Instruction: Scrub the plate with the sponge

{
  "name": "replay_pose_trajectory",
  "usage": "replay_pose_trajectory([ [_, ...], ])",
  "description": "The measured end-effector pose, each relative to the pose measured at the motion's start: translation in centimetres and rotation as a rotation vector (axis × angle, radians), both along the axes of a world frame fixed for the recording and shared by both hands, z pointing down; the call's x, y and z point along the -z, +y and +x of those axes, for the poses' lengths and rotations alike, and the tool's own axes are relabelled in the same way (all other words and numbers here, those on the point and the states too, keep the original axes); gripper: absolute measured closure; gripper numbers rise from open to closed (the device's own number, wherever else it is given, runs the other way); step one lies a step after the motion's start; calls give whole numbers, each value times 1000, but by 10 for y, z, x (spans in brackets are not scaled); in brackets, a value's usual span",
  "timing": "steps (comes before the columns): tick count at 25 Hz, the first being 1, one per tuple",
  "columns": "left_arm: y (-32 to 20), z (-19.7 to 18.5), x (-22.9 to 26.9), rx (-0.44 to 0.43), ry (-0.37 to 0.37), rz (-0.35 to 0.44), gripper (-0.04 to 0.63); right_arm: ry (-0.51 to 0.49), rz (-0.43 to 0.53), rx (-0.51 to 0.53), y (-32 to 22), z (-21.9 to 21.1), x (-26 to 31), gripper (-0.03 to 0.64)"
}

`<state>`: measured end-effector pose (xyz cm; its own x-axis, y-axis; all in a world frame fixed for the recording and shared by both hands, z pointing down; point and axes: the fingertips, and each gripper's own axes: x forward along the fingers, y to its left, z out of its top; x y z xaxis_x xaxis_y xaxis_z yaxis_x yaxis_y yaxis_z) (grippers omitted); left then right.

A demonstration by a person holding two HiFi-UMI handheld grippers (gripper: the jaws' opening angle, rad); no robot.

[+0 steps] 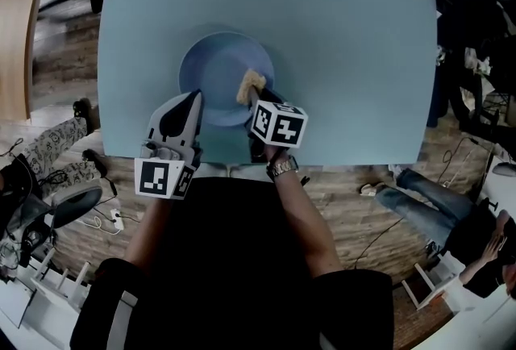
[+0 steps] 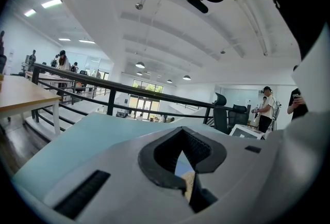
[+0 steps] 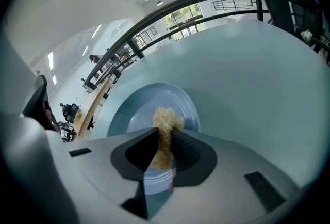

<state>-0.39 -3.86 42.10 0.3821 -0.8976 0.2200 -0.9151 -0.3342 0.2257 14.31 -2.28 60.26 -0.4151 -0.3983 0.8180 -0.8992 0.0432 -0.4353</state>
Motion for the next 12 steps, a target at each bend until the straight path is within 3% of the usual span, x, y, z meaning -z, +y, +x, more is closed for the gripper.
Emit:
replay_pose_trajectory([
  [12, 1, -4, 0, 10, -4, -4, 594, 33, 11, -14, 2, 10, 11, 543],
])
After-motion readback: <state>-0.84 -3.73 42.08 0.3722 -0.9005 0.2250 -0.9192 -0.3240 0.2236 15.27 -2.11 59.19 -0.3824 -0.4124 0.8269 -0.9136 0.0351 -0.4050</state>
